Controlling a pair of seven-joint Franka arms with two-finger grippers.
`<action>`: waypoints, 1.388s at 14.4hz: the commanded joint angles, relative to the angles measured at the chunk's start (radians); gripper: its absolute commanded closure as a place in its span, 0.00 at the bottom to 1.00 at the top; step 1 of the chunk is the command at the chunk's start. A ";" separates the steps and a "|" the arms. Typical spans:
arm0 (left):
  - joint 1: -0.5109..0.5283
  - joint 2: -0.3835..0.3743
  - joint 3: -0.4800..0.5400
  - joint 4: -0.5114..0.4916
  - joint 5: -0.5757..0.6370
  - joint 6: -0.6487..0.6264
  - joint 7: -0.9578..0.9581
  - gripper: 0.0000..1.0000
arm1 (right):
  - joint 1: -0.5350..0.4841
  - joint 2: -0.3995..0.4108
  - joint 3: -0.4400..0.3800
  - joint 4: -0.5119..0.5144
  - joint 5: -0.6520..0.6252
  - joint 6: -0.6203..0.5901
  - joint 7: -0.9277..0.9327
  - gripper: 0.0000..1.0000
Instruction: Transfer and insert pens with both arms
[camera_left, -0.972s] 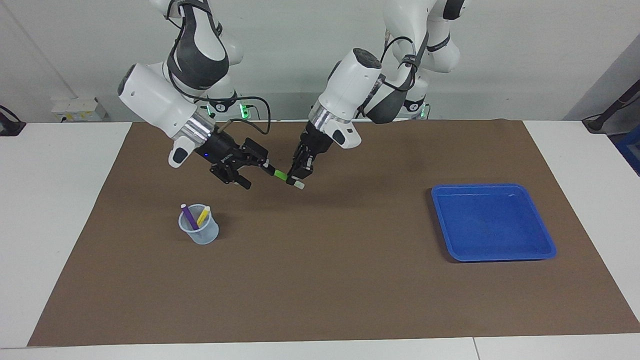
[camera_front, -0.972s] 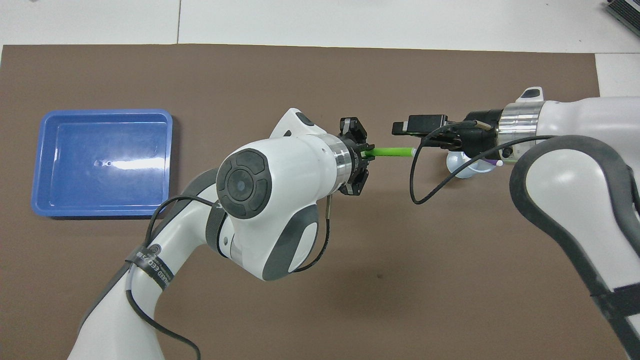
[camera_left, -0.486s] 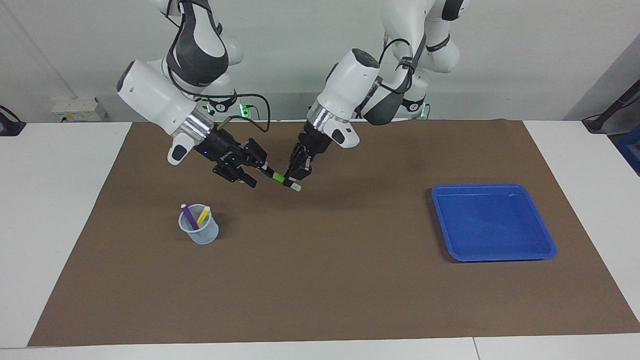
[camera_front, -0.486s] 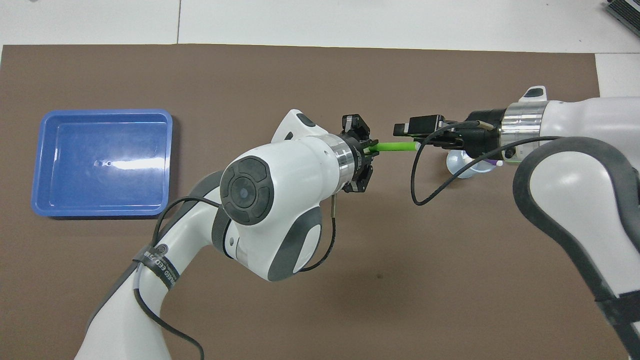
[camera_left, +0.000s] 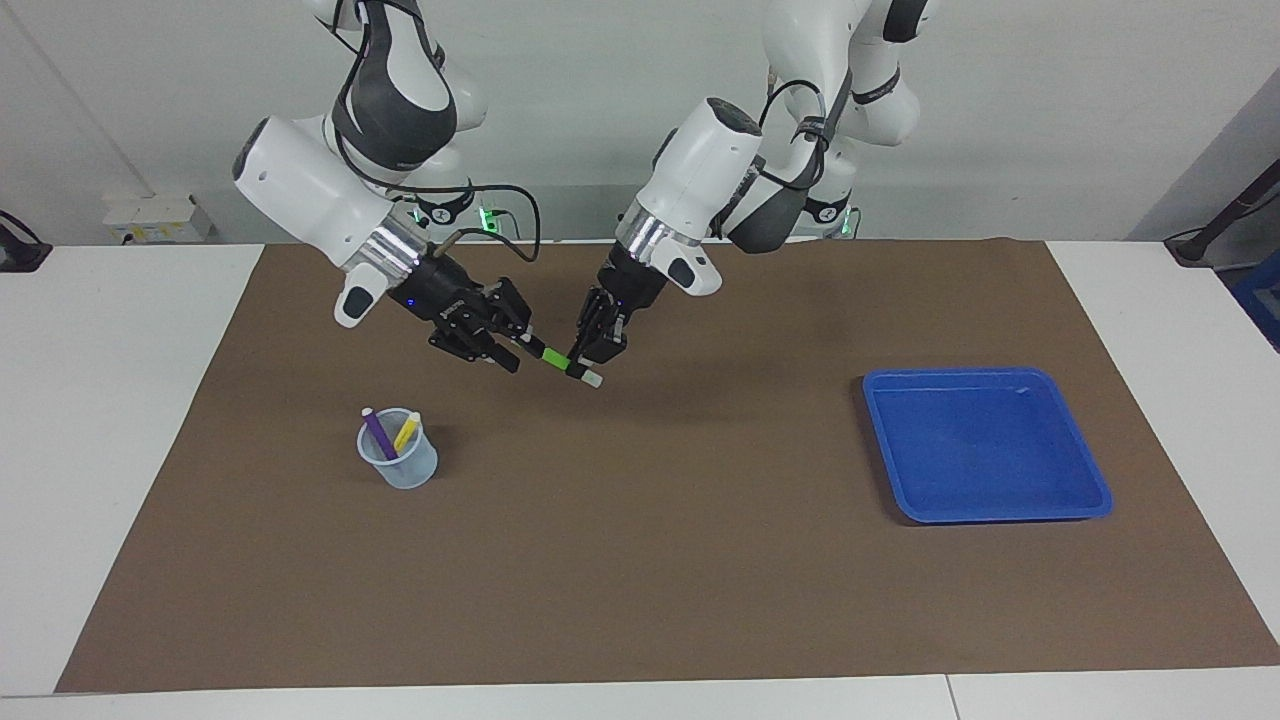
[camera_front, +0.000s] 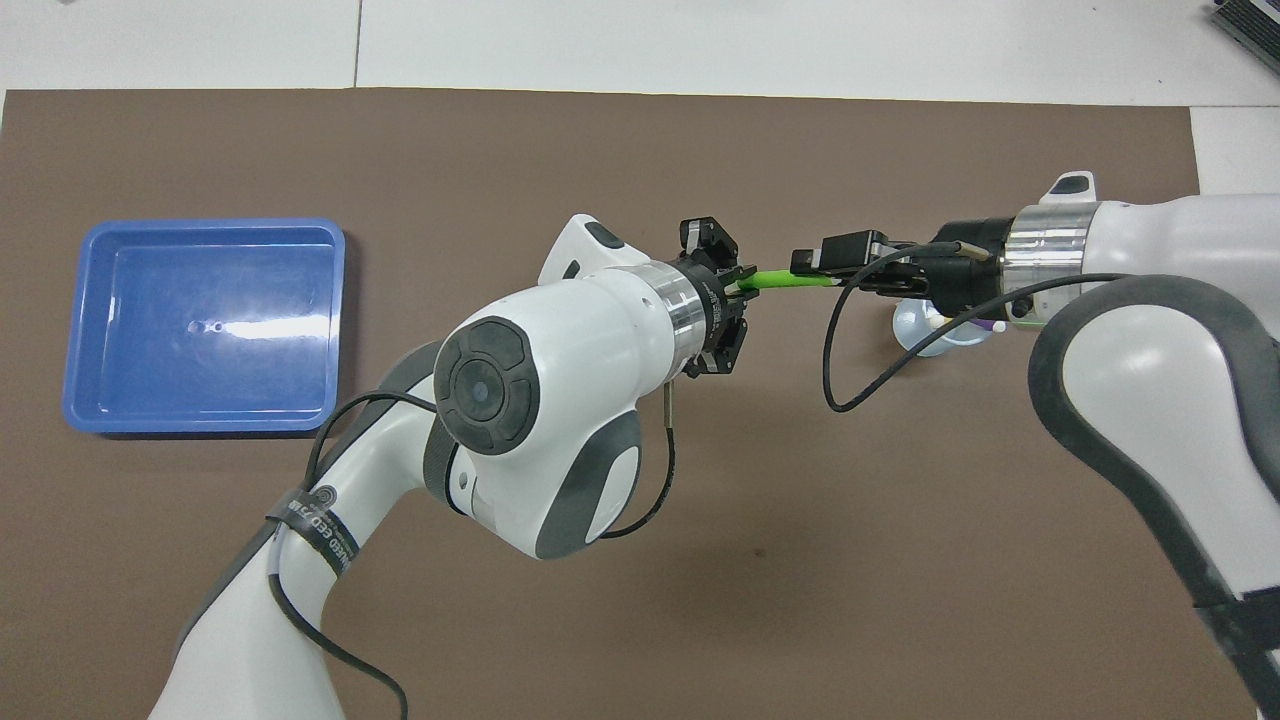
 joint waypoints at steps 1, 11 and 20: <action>-0.017 -0.002 0.017 -0.013 -0.015 0.026 -0.009 1.00 | -0.003 -0.019 0.001 -0.014 0.027 -0.007 -0.014 0.60; -0.018 0.030 0.021 0.019 -0.002 0.040 -0.040 1.00 | -0.001 -0.019 0.001 -0.012 0.027 -0.007 -0.017 0.94; -0.010 0.030 0.020 0.018 -0.002 0.046 -0.023 0.36 | -0.023 0.001 -0.002 0.053 -0.089 -0.096 -0.028 1.00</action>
